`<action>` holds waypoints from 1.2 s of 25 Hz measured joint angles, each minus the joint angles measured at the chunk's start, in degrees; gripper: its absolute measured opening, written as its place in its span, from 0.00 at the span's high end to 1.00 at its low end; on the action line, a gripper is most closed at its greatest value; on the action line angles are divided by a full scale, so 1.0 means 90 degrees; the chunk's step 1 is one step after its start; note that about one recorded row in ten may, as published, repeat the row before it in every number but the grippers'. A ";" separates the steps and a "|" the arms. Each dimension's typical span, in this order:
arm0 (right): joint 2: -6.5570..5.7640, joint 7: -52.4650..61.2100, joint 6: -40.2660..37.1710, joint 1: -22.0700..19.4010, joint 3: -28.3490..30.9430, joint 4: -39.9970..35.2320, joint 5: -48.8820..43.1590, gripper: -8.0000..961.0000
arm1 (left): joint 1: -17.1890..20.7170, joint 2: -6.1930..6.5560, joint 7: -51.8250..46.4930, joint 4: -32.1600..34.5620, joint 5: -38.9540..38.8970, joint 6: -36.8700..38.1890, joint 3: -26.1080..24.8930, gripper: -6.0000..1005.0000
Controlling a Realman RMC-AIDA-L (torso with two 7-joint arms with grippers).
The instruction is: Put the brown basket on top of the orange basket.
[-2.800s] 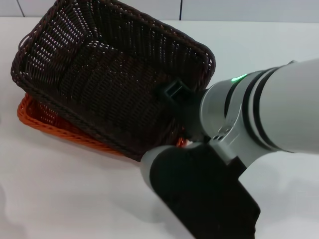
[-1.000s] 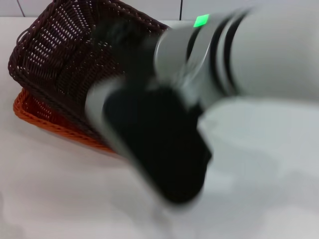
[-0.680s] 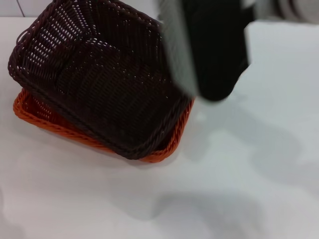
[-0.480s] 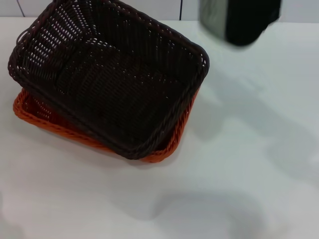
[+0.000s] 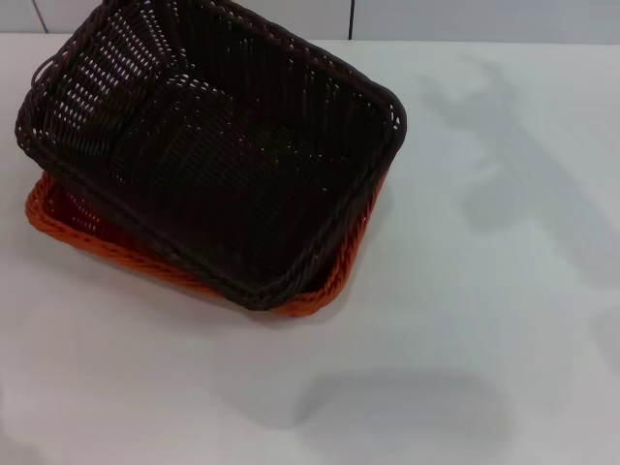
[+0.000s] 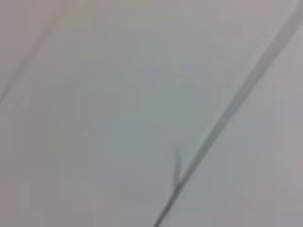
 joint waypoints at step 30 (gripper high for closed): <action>-0.0020 0.2131 1.0243 -0.0610 -0.1421 0.8758 0.4747 0.18 | 0.0191 -0.0025 -0.0105 0.0016 -0.0007 0.0794 -0.0074 0.24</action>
